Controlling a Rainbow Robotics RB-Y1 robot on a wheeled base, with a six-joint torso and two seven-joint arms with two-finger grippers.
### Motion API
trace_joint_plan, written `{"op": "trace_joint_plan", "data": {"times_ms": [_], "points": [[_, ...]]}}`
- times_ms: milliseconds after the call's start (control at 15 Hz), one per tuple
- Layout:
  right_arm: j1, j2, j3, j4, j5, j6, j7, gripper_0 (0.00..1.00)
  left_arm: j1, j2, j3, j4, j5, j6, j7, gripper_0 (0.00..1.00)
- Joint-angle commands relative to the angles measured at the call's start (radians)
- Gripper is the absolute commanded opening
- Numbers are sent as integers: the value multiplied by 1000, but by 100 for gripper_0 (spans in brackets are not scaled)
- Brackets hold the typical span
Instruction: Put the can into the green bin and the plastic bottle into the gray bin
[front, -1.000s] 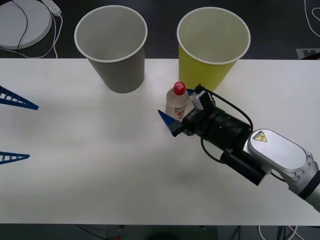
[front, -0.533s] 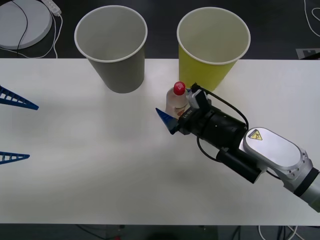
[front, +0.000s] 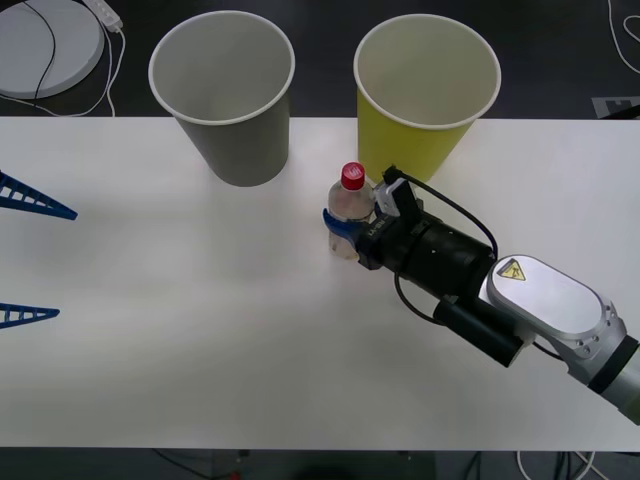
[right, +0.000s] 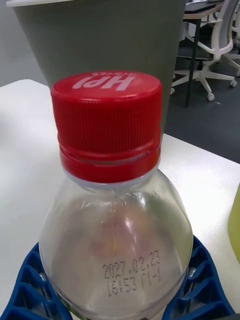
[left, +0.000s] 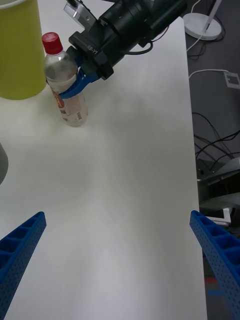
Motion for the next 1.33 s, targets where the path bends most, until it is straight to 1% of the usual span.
{"op": "trace_joint_plan", "data": {"times_ms": [67,200,400,600,933,1333], "points": [[1,-6,-1,-2,-1,-1,-1,0,0,0,0,0,0,0,0,100],[2,-20,-1,-15,-1,-1,-5,0,0,0,0,0,0,0,0,100],[19,-55,-2,-71,-7,-1,-22,0,0,0,0,0,0,0,0,100],[51,-110,-1,-152,-30,-1,-54,0,0,0,0,0,0,0,0,100],[86,-207,-1,-298,-37,-1,-188,0,0,0,0,0,0,0,0,100],[71,-317,-1,-414,-37,-16,-338,0,0,0,0,0,0,0,0,100]]}}
